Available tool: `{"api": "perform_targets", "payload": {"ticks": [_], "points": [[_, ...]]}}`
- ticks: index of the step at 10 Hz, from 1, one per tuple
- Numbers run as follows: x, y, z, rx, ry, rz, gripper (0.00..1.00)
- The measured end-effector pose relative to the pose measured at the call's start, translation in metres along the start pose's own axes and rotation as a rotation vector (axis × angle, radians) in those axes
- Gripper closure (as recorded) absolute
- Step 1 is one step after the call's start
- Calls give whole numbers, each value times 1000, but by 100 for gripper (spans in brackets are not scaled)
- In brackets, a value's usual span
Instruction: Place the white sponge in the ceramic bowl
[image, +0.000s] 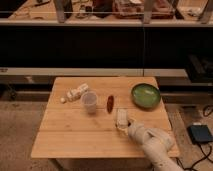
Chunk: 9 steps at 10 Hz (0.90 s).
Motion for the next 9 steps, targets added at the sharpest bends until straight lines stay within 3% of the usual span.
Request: {"api": "perform_targets", "payload": {"ticks": [5, 9], "points": [[-46, 57, -25, -111, -53, 113, 86], [-63, 98, -43, -198, -52, 208, 86]]}}
